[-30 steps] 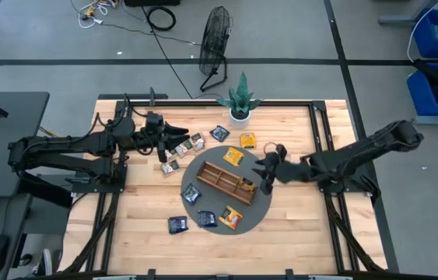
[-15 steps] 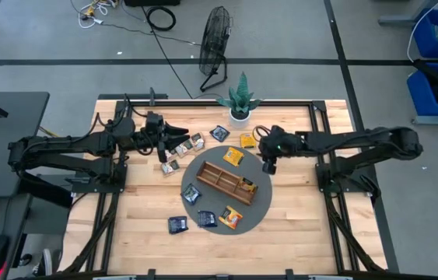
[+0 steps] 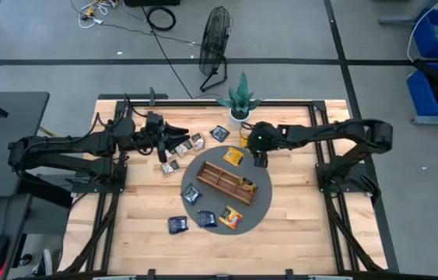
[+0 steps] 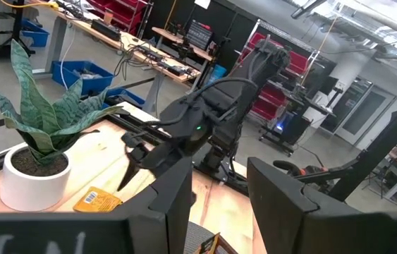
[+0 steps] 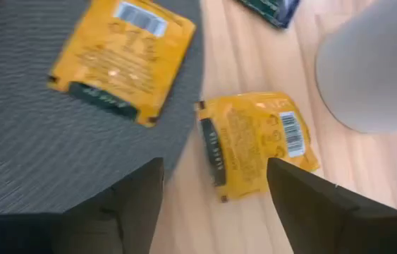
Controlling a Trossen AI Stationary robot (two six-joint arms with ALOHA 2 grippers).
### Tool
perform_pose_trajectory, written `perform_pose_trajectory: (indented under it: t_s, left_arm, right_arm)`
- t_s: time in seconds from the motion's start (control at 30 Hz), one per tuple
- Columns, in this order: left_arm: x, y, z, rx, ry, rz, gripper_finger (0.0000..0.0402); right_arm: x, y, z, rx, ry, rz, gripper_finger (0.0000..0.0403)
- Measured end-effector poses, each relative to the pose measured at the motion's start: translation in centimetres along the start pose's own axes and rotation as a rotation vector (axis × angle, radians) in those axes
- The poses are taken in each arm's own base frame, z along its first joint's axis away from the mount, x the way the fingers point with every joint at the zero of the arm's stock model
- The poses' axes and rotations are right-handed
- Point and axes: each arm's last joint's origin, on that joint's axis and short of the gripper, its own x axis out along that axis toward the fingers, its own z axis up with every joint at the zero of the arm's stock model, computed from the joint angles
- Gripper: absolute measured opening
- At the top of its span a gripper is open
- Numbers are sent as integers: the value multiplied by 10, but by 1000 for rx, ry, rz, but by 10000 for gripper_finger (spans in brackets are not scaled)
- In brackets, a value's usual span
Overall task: Pick & Place Tea
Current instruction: Put the yellow tea bag into the right section of the wooden organizer
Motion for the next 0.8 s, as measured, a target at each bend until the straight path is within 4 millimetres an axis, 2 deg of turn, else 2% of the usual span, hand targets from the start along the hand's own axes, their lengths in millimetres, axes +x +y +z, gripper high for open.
perform_pose_trajectory:
  t_s: [0.3,0.6,0.8]
  left_arm:
    - [0,0,0,-5,0,0,142]
    - [0,0,0,-6,0,0,142]
    - [0,0,0,-6,-7,14,142]
  right_arm:
    - [20,-10,-3,-30,52,16,232]
    - [21,-26,-8,8,38,50,231]
    - [24,-25,-11,-12,51,121,231]
